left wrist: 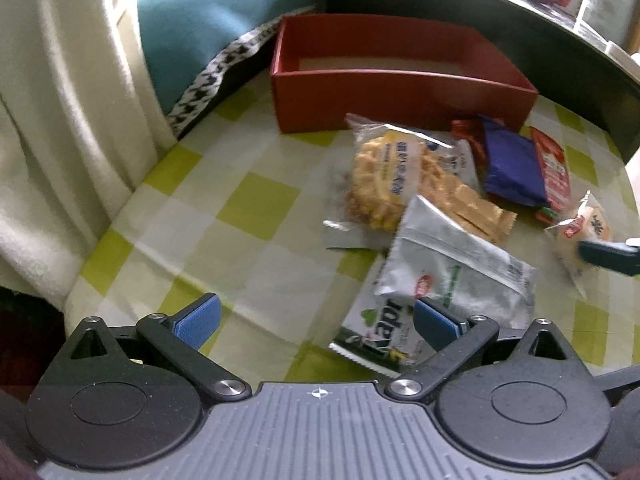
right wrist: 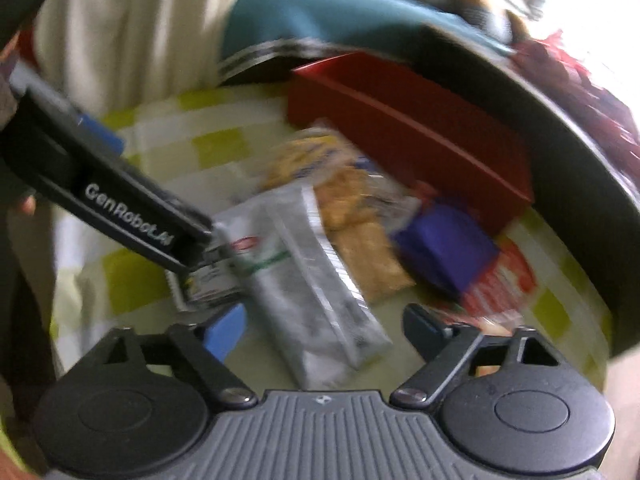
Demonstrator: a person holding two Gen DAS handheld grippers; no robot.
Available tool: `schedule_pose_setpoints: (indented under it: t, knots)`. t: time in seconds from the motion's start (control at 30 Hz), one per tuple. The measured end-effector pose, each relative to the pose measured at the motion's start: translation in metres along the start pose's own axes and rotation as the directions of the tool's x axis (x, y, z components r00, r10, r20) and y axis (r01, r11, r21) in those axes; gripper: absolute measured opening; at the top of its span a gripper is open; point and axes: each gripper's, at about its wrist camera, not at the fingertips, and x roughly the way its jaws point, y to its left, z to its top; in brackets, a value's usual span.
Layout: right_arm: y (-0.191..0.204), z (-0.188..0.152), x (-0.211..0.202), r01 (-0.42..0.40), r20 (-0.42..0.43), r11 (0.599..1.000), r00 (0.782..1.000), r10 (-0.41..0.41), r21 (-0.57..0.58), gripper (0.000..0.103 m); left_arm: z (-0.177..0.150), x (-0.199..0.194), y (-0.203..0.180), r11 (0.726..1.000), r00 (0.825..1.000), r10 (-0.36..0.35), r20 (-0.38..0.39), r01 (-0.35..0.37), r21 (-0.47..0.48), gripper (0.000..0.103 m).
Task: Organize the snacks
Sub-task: 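Grasp the white-silver sachet with the right tool while the left tool grasps the Kaprons wafer pack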
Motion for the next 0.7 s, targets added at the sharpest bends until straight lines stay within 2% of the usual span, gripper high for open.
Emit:
schedule_pose_setpoints:
  t: [0.1, 0.23, 0.37, 0.43, 0.6, 0.7]
  knots:
    - [0.004, 0.005, 0.02, -0.069, -0.036, 0.997, 0.997, 0.067, -0.046, 0.068, 0.0, 0.006, 0.004, 1.0, 1.0, 0.005, -0.016, -0.005, -0.004, 0.103]
    - [0.004, 0.01, 0.042, -0.058, -0.067, 0.996, 0.996, 0.053, -0.073, 0.066, 0.0, 0.014, 0.009, 1.0, 0.999, 0.012, -0.04, -0.012, -0.012, 0.103]
    - [-0.011, 0.014, 0.052, -0.092, -0.123, 0.995, 0.988, 0.096, 0.032, 0.07, 0.001, 0.022, 0.011, 1.0, 0.998, 0.014, -0.059, -0.014, -0.01, 0.103]
    - [-0.023, 0.013, 0.056, -0.138, -0.137, 0.985, 0.979, 0.151, 0.1, 0.07, 0.001, 0.025, 0.01, 1.0, 0.997, 0.009, -0.072, -0.01, -0.009, 0.103]
    - [-0.024, 0.007, 0.042, -0.135, -0.162, 0.985, 0.975, 0.152, 0.106, 0.049, 0.002, 0.025, 0.008, 1.0, 0.998, 0.001, -0.065, -0.001, 0.008, 0.103]
    - [-0.028, -0.006, 0.028, -0.129, -0.179, 0.976, 0.971, 0.161, 0.176, 0.045, 0.002, 0.025, 0.006, 1.0, 0.998, 0.001, -0.064, 0.0, 0.025, 0.103]
